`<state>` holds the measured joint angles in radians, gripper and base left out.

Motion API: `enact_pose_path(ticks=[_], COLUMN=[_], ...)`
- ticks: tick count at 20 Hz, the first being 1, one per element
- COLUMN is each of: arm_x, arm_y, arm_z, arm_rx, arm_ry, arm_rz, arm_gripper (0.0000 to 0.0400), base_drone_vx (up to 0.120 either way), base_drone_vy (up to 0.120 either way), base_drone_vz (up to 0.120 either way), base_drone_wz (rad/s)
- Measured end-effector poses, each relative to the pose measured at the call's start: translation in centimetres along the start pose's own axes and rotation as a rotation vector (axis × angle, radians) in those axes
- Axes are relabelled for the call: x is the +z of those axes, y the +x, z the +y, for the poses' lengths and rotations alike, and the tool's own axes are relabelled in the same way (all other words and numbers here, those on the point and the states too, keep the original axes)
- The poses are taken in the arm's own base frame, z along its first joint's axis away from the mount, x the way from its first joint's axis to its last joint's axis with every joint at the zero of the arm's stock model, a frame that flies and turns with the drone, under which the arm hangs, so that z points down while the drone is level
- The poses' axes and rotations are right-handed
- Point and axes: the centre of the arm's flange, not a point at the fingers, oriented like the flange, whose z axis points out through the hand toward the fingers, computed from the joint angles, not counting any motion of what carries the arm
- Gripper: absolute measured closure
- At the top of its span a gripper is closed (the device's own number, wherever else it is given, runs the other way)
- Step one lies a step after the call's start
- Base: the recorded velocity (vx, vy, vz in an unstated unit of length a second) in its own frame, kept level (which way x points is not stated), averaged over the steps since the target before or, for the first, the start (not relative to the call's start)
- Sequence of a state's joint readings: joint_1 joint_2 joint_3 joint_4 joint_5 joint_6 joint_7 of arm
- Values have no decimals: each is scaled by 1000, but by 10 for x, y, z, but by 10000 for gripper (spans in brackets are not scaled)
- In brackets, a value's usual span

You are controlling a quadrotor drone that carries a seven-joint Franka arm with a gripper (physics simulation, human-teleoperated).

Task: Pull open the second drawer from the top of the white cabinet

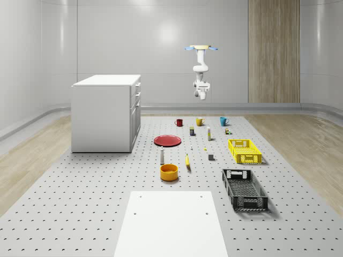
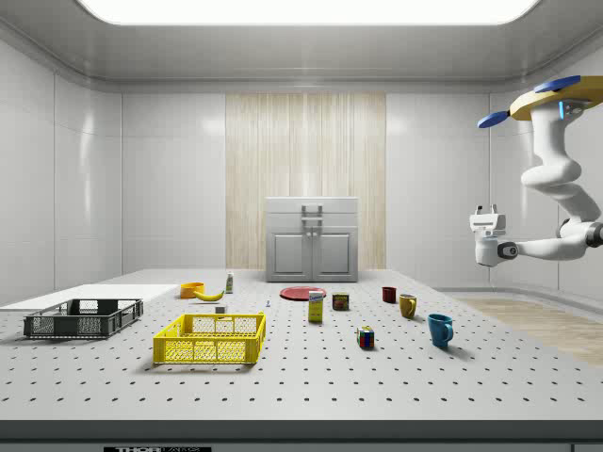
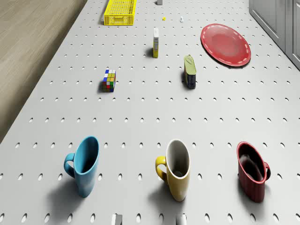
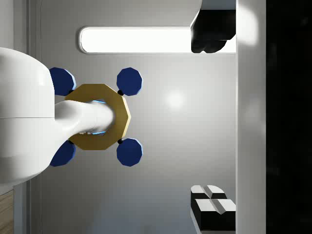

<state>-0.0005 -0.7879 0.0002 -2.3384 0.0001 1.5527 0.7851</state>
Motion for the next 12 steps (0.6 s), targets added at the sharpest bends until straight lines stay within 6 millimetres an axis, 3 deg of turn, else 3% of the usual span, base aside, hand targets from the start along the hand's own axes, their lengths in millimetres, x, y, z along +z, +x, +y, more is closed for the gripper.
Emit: enact_pose_path(ticks=[6,11,12], arm_x=[-43,-71,-75], arm_y=[-2,-1,-1], arm_z=[3,1,1], arm_rx=[0,0,0], arm_ry=[3,6,7], arm_rz=[3,6,7], arm_gripper=[83,95,96], base_drone_vx=[0,112,120], base_drone_vy=[0,-120,-120], base_drone_vz=[0,0,120], base_drone_wz=[0,0,0])
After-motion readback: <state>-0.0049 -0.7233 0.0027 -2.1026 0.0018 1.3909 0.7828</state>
